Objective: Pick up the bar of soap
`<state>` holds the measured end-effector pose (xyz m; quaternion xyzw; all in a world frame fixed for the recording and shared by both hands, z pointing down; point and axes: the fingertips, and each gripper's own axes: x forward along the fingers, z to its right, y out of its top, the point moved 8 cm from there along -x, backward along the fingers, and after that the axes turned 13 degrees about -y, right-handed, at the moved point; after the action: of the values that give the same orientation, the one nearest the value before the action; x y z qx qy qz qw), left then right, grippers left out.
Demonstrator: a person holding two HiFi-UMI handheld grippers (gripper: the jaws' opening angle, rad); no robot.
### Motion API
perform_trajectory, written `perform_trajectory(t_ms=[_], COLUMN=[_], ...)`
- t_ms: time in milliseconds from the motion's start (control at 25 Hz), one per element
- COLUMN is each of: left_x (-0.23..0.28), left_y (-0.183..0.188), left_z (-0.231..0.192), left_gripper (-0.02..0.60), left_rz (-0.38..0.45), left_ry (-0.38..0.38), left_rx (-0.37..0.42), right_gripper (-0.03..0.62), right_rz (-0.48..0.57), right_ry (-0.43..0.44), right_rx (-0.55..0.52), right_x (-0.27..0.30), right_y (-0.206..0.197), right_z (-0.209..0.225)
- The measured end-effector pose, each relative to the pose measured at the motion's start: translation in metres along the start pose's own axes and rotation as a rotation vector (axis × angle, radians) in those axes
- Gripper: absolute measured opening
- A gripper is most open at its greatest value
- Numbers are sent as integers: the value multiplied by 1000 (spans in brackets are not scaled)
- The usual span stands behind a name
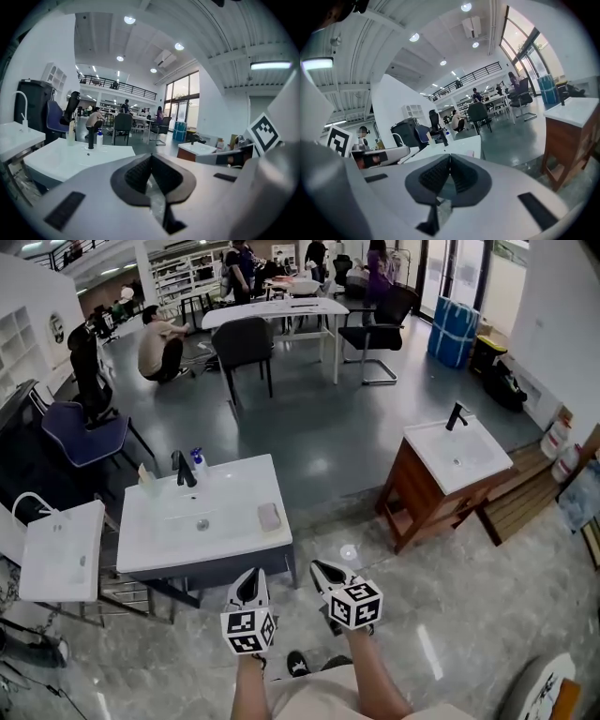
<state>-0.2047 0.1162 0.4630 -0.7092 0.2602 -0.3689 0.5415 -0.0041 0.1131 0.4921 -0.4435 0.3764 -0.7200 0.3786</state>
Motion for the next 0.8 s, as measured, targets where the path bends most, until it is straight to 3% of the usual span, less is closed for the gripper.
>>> perform_trajectory(t_ms=[280,480,800], left_x=[11,18,49], left_y=[4,5,9], left_z=[-33,-52,-85], left_gripper=[6,6,6], left_rz=[4,17,-1], left_ry=[-44,-26,43], left_rx=[-27,-51,-54], right_gripper=[6,6,6], right_rz=[24,14,-22], right_ry=[-33,-40,58], right_rx=[-23,-38,-72], right_x=[26,46,103], right_y=[14,17,29], right_z=[-15,-14,-15])
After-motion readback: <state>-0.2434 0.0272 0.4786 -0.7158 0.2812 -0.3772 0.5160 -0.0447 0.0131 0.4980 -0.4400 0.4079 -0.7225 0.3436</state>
